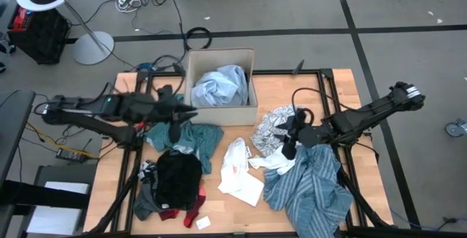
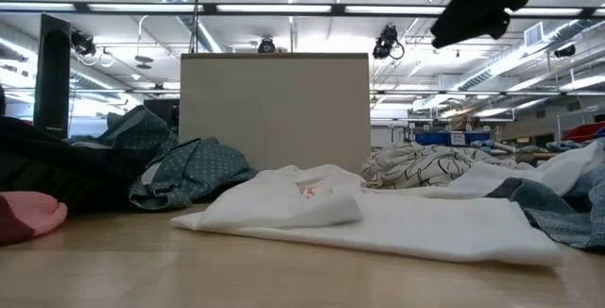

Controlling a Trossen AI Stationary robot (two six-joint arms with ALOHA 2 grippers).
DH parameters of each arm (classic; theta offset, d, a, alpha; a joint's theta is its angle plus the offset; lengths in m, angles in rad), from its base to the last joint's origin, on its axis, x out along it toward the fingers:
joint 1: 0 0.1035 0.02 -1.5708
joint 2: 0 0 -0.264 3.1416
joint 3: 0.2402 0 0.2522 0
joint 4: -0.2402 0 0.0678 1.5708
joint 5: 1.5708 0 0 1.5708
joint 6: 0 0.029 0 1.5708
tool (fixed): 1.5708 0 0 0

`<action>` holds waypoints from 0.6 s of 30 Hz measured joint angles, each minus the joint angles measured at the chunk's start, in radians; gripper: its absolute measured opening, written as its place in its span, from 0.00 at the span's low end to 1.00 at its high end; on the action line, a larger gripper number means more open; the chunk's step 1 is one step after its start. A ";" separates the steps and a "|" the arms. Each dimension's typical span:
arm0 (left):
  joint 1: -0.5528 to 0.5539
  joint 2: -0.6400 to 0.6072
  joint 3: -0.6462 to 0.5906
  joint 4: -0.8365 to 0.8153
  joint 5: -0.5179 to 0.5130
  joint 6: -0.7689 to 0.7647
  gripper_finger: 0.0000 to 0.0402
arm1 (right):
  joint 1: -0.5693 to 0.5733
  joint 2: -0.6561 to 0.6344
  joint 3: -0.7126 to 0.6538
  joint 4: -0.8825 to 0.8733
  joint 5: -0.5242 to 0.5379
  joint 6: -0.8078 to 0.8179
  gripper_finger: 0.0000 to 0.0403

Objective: Sort clothes
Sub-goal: Put the white underwear into the laundry organizer

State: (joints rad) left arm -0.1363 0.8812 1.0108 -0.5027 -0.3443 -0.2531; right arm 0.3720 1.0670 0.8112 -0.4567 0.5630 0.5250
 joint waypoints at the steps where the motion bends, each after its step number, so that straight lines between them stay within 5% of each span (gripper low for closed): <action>1: -0.018 -0.021 -0.034 0.011 -0.003 -0.012 0.21 | -0.002 0.019 0.000 0.042 -0.024 -0.026 0.42; 11: -0.131 -0.106 -0.308 0.222 -0.006 -0.043 0.21 | -0.096 0.276 0.001 0.354 -0.266 -0.089 0.42; 18: -0.162 -0.110 -0.437 0.354 -0.007 -0.093 0.21 | -0.159 0.472 0.079 0.362 -0.382 -0.080 0.42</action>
State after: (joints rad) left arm -0.2978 0.7712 0.5734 -0.1491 -0.3511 -0.3458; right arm 0.2128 1.5390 0.8898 -0.0948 0.1814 0.4445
